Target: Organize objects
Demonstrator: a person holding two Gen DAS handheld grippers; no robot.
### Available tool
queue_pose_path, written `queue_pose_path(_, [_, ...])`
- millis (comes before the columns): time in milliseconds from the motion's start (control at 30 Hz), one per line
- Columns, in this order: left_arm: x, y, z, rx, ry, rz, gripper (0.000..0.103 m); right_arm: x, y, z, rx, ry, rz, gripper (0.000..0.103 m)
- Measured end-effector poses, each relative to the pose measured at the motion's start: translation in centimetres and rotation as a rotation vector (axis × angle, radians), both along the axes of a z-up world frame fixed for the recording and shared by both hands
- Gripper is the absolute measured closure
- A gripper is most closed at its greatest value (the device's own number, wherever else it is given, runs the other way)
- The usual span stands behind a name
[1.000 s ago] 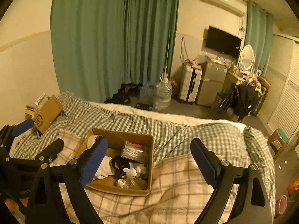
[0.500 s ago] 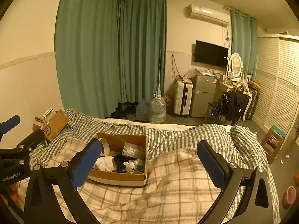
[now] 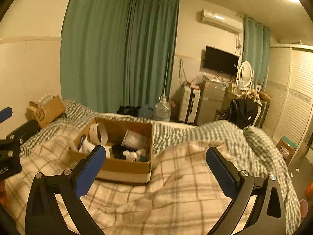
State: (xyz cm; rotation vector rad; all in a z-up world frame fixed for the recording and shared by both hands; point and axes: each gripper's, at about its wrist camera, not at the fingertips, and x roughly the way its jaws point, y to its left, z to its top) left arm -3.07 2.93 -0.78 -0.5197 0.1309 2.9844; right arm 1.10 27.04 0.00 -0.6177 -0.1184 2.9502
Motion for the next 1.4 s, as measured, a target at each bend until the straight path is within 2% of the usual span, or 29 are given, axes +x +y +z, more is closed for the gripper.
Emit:
queue_pose_path(200, [-0.6,-0.6,-1.2,0.015,-0.036,0.007,0.0,-0.7,0.0,-1.4,-0.005,-0.019,-0.008,0.0])
queue_pose_path(1400, [-0.4,-0.7,-1.8,0.011,-0.056,0.008,0.0,-0.7,0.1,-1.6,-0.017,-0.033,-0.023,0.0])
